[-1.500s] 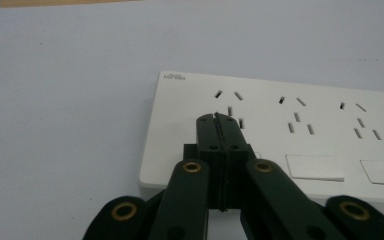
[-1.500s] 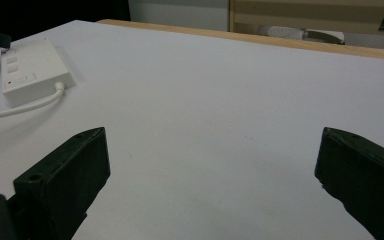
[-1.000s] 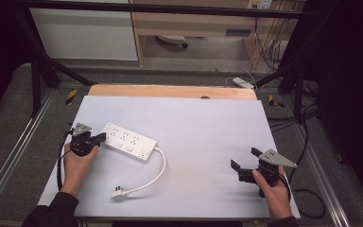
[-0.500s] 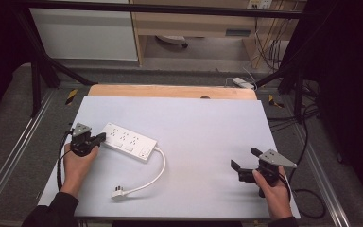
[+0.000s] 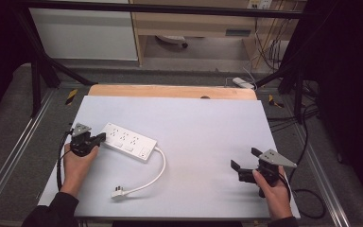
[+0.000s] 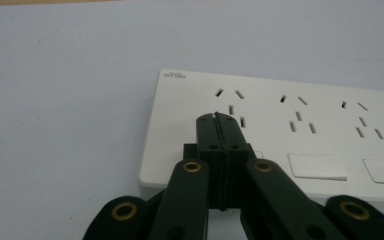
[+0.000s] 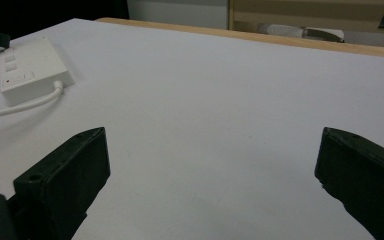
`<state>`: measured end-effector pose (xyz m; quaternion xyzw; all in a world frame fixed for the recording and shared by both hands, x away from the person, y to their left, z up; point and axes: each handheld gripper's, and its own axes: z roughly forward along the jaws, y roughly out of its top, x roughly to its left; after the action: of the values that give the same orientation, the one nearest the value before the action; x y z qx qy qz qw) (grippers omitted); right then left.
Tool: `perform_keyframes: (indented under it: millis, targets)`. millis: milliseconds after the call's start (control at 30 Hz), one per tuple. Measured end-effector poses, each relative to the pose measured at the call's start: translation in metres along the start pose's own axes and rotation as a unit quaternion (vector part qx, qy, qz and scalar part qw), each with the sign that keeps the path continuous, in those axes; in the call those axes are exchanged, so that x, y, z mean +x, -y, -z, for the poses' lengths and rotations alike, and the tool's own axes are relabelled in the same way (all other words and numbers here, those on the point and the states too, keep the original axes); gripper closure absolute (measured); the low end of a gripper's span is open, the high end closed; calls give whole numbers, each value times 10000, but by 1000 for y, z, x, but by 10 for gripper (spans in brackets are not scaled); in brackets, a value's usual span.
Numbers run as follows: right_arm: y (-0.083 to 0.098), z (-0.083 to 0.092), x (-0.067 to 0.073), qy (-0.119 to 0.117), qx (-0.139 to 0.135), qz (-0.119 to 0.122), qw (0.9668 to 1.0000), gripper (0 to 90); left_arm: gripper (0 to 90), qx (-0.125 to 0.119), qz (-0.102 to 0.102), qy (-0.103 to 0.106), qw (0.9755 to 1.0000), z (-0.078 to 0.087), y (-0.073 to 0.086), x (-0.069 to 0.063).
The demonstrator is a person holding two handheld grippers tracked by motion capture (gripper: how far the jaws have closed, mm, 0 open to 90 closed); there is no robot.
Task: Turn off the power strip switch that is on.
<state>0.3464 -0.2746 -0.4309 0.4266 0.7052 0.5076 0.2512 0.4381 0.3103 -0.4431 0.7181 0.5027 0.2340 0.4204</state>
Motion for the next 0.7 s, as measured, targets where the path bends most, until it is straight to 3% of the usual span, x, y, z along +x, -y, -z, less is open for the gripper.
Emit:
perform_keyframes:
  millis: [700]
  targets:
    - [0,0,0,-11,0,-3,10000,16,900,-17,61,25,10000,0,1,1]
